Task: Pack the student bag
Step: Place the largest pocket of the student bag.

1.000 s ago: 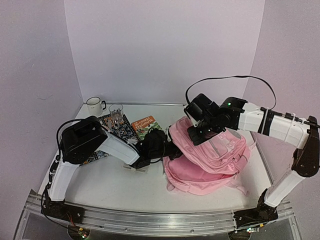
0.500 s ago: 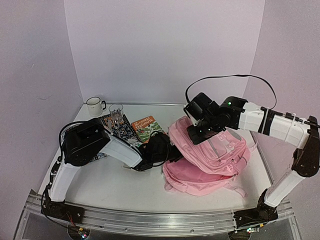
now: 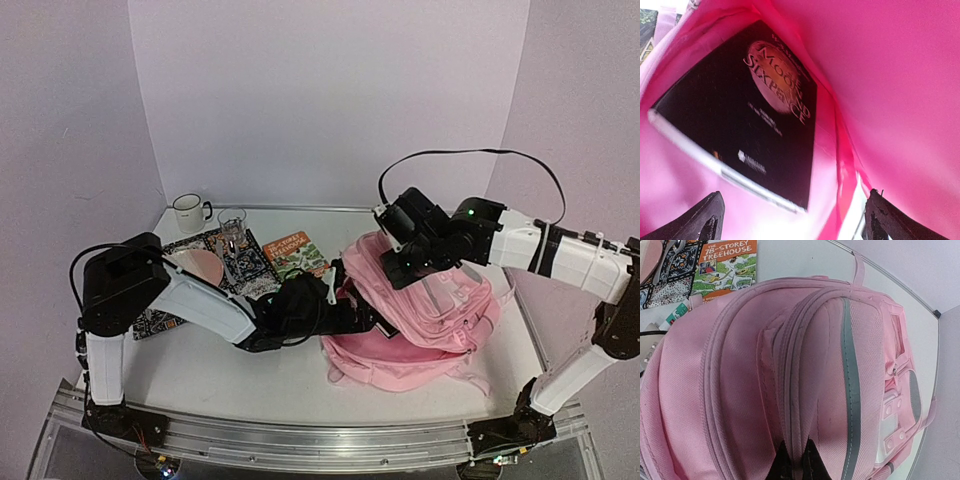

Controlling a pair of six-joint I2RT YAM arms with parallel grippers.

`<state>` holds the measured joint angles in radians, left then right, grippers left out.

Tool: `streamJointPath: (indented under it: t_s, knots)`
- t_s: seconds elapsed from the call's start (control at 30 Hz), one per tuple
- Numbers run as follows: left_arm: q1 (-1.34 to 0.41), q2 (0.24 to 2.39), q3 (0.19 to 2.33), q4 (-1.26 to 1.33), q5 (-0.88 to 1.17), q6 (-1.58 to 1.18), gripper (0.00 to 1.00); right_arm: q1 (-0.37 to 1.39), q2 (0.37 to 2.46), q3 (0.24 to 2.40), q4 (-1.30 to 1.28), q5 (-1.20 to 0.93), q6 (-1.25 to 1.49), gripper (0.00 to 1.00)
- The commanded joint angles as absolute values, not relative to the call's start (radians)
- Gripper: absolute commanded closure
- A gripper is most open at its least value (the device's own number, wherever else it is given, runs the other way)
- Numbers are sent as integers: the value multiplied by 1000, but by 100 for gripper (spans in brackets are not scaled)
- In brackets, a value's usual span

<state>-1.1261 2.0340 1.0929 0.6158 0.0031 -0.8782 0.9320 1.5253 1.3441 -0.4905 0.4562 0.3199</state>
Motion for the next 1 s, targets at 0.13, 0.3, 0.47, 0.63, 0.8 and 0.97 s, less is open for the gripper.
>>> streamJointPath:
  t_s: [0.13,0.3,0.47,0.63,0.8,0.97]
  knots:
    - [-1124,1792,909,565,16,-838,1,886,1374,1217,-439,559,289,100]
    - [-1110,1678,819,555,23,-857,1,881,1302,1134,-438,542,245,100]
    - [-1060,1574,744,550,48,-884,1,873,1231,1078,-438,515,197,100]
    - [-995,1519,713,540,108,-898,0,872,1217,1059,-476,549,170,100]
    - [-917,1506,700,500,154,-892,1,870,1195,1033,-488,549,178,95]
    - [-888,1559,765,388,184,-835,2,867,1256,1012,-494,518,201,87]
